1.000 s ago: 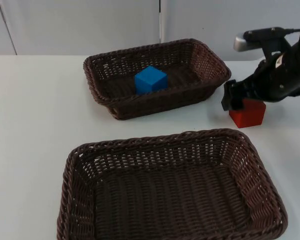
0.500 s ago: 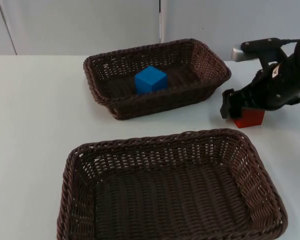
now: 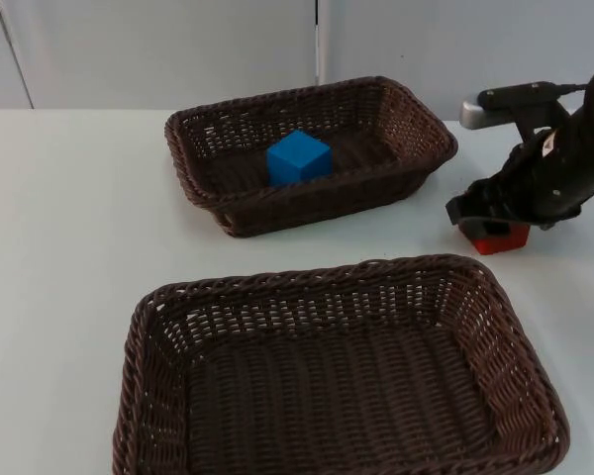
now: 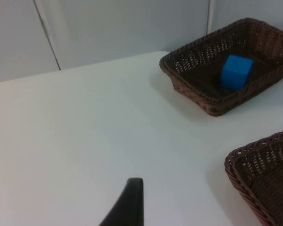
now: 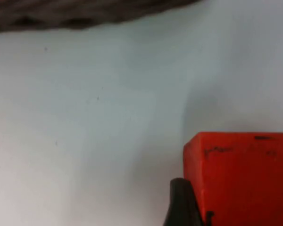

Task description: Pick up one cube with the left hand and place it into the upper basket. Pick up one cube with the right hand and place it into the lower basket.

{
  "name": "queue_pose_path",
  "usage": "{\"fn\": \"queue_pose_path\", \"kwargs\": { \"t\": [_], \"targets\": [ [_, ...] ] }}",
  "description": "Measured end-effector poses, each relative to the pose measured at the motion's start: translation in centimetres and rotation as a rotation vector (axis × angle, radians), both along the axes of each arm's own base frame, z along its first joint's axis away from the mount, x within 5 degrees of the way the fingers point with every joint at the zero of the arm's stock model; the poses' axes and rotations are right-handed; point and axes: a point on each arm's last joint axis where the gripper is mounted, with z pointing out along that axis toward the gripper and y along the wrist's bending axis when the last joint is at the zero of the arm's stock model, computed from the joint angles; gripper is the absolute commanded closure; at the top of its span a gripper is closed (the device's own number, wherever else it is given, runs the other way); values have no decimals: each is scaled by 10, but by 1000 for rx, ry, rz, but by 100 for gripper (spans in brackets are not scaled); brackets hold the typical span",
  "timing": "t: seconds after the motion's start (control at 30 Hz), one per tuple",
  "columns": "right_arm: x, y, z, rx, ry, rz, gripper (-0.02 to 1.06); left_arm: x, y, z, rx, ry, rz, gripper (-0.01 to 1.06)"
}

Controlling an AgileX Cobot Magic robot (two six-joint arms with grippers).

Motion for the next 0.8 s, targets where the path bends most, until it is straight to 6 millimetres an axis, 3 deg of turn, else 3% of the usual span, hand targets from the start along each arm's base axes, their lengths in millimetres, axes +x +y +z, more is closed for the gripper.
{"fn": "queue_pose_path", "kwargs": {
  "t": [0.03,0.07,0.1,0.27,0.3,0.47,0.5,0.63,0.8],
  "targets": [
    [-1,0,5,-2,5,-1,104,0,0,0,0,0,0,13],
    [-2,-1,14,-1,0,-1,105,0,0,0,0,0,0,13],
    [-2,-1,14,-1,0,-1,105,0,0,0,0,0,0,13],
    [-12,-5,69,5,-28,-5,105,0,0,0,0,0,0,13],
    [-12,-5,69,5,-28,-5,105,0,0,0,0,0,0,13],
    [-33,-12,125,3,-34,-11,105,0,0,0,0,0,0,13],
    [-33,-12,125,3,-34,-11,105,0,0,0,0,0,0,13],
    [-51,-18,166,15,-73,-14,105,0,0,0,2,0,-1,13],
    [-67,-23,196,26,-108,-16,105,0,0,0,2,0,-1,13]
  ]
}}
